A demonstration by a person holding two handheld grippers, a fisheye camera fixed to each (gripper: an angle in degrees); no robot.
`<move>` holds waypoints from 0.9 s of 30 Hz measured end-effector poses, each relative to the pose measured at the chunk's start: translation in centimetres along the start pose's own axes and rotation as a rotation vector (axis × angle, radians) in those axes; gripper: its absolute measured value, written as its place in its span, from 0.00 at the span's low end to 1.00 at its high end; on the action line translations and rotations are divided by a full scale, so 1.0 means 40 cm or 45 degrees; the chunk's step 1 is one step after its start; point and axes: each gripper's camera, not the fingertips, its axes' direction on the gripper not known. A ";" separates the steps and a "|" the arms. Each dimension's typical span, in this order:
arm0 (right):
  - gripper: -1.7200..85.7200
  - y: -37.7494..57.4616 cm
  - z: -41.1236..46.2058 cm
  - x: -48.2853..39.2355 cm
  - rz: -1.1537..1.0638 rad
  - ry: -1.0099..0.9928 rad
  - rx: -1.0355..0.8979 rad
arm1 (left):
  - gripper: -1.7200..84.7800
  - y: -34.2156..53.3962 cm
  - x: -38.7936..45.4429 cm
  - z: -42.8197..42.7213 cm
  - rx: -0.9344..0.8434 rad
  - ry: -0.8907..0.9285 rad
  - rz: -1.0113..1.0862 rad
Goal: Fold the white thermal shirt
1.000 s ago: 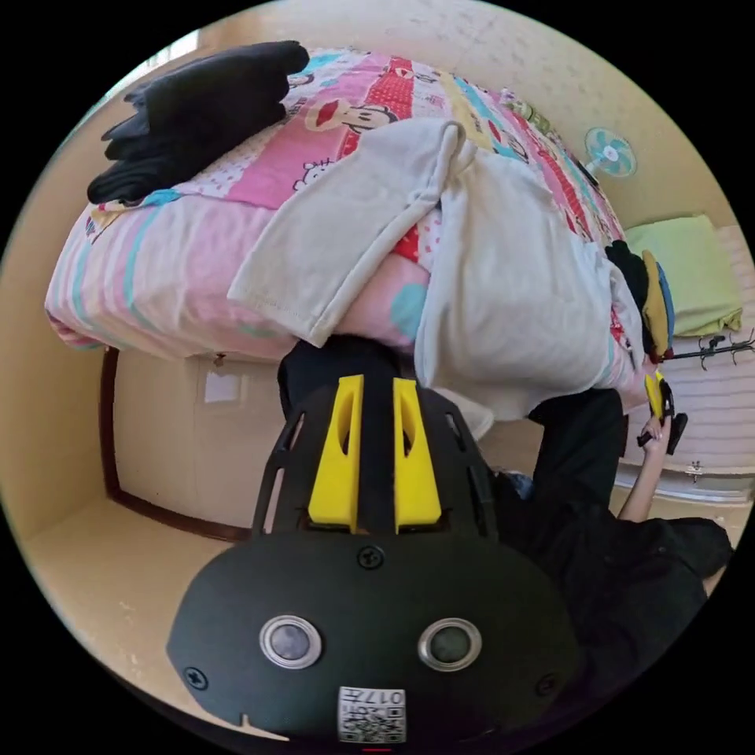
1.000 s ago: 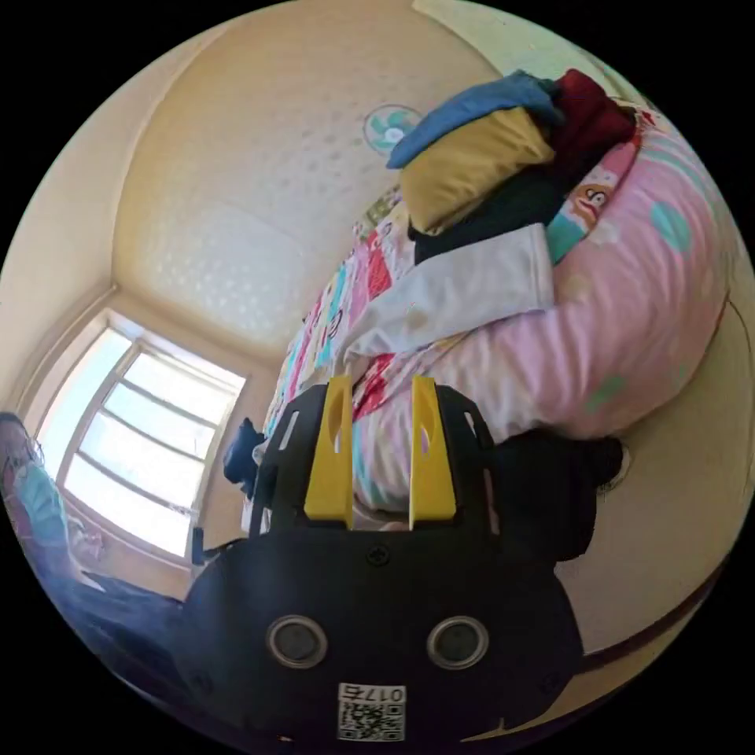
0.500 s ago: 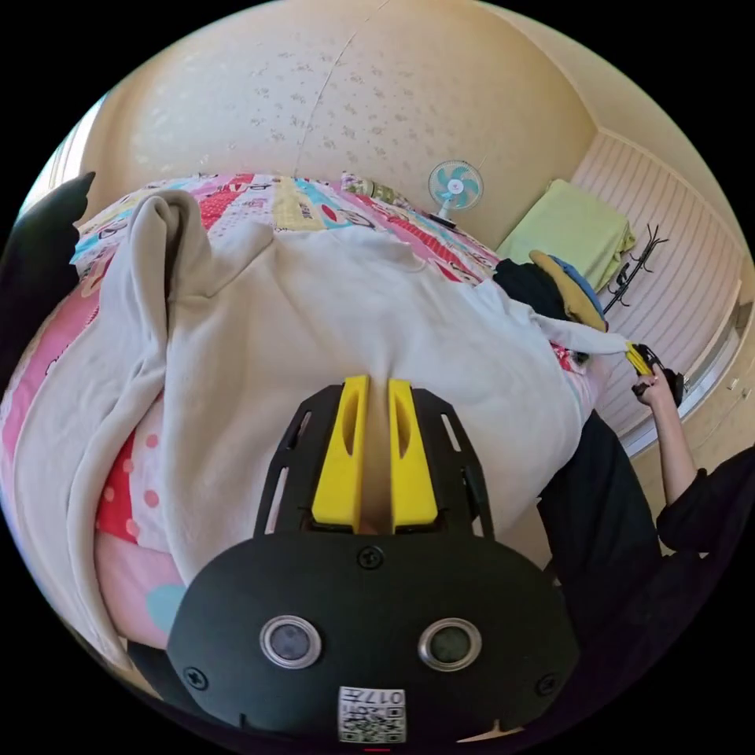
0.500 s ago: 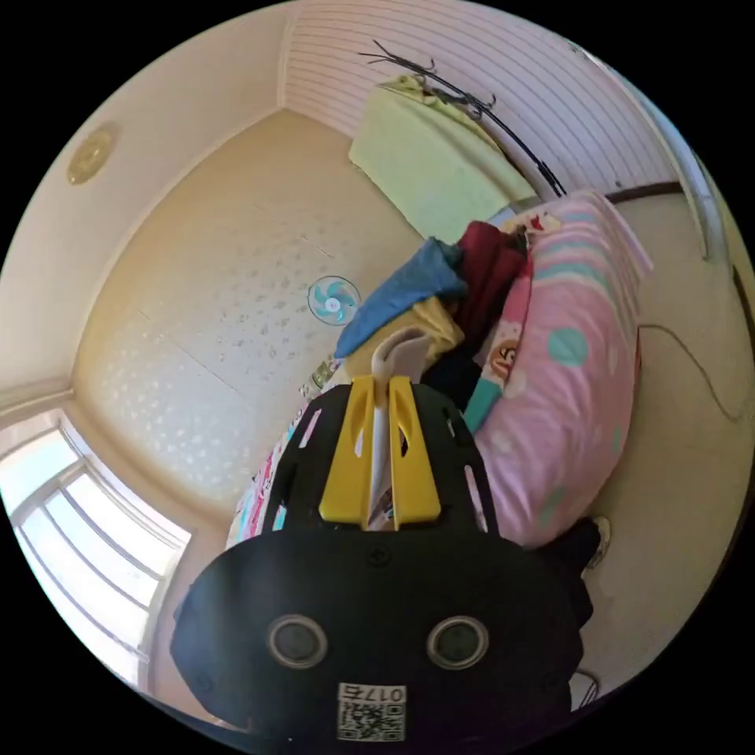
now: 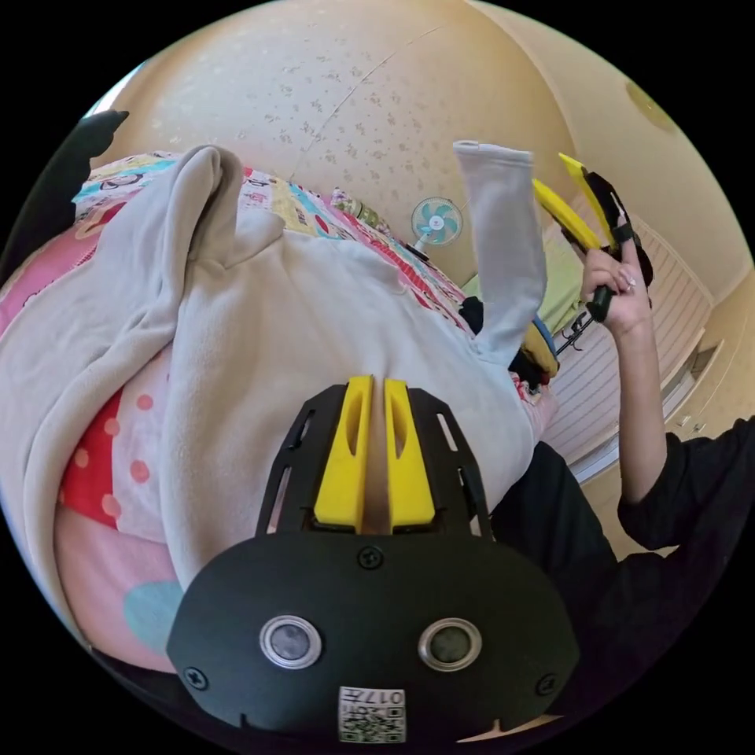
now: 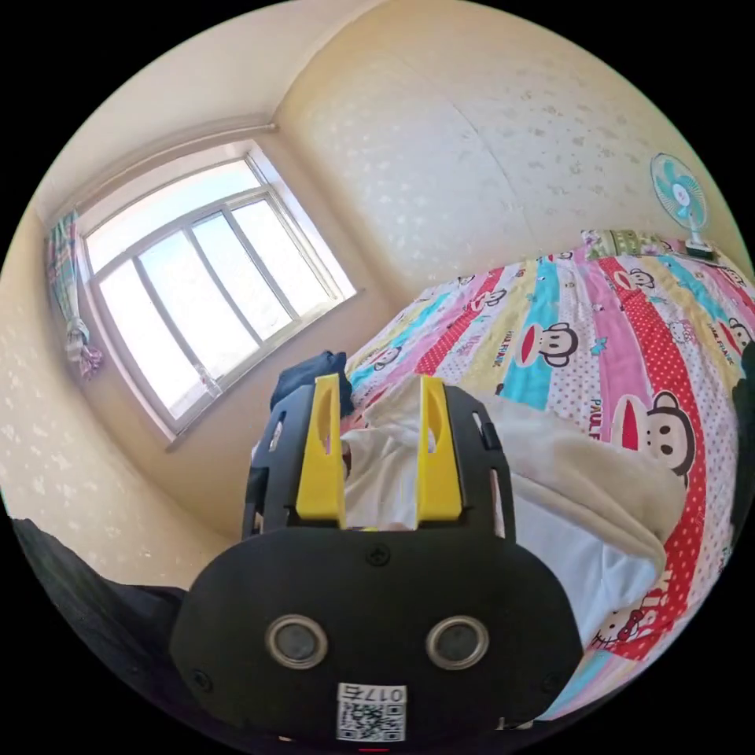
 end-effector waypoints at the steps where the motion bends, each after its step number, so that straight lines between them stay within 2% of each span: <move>1: 0.17 0.039 0.016 0.019 0.038 0.069 0.015 | 0.06 -0.005 -0.012 -0.018 0.004 0.018 -0.010; 3: 0.16 0.082 0.025 0.063 0.099 0.195 0.005 | 0.06 -0.013 -0.031 -0.045 0.010 0.038 -0.017; 4: 0.16 0.107 0.039 0.095 0.122 0.362 -0.054 | 0.06 -0.020 -0.043 -0.061 0.009 0.051 -0.022; 5: 0.15 0.135 0.073 0.139 0.178 0.588 -0.205 | 0.06 -0.023 -0.050 -0.069 0.008 0.059 -0.026; 6: 0.14 0.152 0.102 0.167 0.204 0.692 -0.330 | 0.06 -0.031 -0.065 -0.087 0.007 0.075 -0.032; 7: 0.13 0.189 0.156 0.217 0.236 0.696 -0.512 | 0.06 -0.039 -0.080 -0.105 0.009 0.094 -0.038; 8: 0.12 0.195 0.131 0.222 0.265 0.601 -0.412 | 0.06 -0.044 -0.087 -0.113 0.011 0.106 -0.038; 11: 0.11 0.167 0.136 0.230 0.358 0.499 -0.440 | 0.06 -0.064 -0.116 -0.165 0.022 0.123 -0.042; 14: 0.10 0.148 0.180 0.142 0.215 0.652 -0.495 | 0.07 -0.086 -0.147 -0.231 0.024 0.150 -0.092; 15: 0.10 0.146 0.189 0.121 0.176 0.689 -0.506 | 0.08 -0.091 -0.164 -0.274 0.001 0.171 -0.170; 17: 0.10 0.145 0.220 0.052 0.062 0.813 -0.509 | 0.11 -0.069 -0.179 -0.388 0.106 0.168 -0.275; 19: 0.10 0.143 0.242 0.015 0.009 0.881 -0.516 | 0.15 0.029 -0.209 -0.615 0.495 0.023 -0.494; 20: 0.09 0.139 0.254 -0.002 -0.013 0.909 -0.528 | 0.16 0.062 -0.223 -0.670 0.595 -0.022 -0.584; 22: 0.09 0.132 0.265 -0.021 -0.028 0.927 -0.538 | 0.22 0.193 -0.293 -0.835 0.885 -0.150 -0.982; 25: 0.09 0.121 0.264 -0.039 -0.021 0.916 -0.533 | 0.25 0.263 -0.407 -0.906 0.886 -0.012 -1.263; 27: 0.09 0.115 0.261 -0.048 -0.017 0.909 -0.529 | 0.24 0.272 -0.460 -0.912 0.890 0.088 -1.349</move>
